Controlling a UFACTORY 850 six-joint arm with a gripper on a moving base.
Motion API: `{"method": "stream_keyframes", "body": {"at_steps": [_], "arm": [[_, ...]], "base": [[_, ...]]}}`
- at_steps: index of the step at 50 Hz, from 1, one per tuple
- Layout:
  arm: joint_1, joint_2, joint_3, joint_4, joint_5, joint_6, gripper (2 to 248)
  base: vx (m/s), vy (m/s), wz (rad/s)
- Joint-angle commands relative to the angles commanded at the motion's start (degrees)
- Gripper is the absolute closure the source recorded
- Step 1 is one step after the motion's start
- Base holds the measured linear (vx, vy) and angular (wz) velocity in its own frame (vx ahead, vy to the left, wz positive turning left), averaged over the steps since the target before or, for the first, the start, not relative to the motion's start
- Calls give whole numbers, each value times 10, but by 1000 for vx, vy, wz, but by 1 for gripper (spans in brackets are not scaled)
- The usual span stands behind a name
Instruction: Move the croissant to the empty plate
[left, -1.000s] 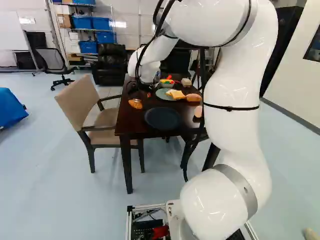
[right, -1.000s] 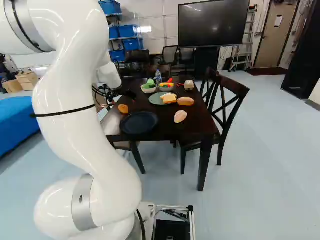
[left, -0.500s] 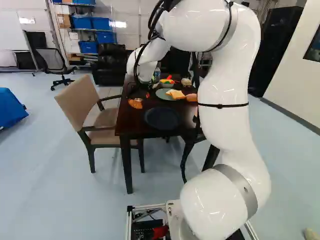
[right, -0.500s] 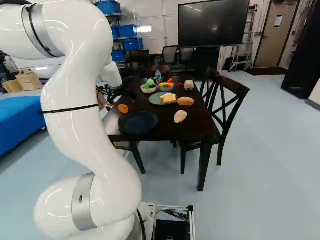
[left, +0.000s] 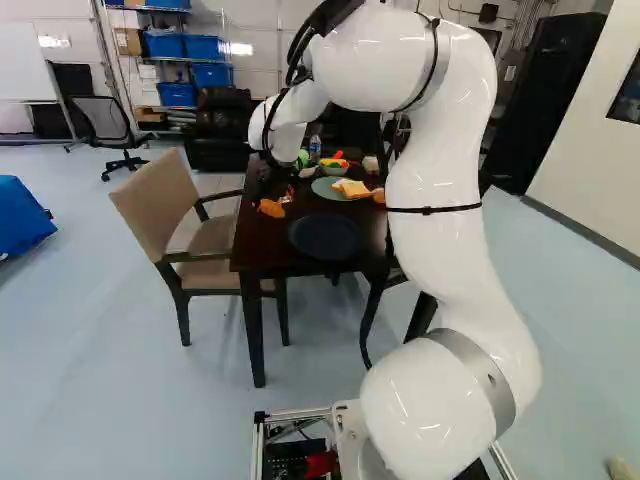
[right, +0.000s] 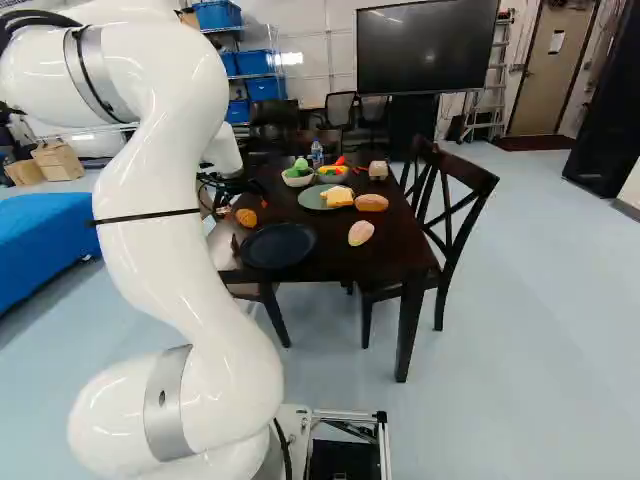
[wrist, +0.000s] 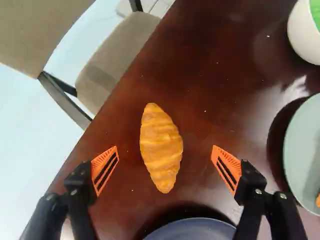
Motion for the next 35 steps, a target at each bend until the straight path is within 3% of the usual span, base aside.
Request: {"method": "stream_keyframes", "body": {"at_steps": [19,35], "arm": [[0,-34,-48,24,-68,-6,3],[-4,-55,-80,27,-73,-6,3]], "base": [[0,0,0],[0,0,0]]}}
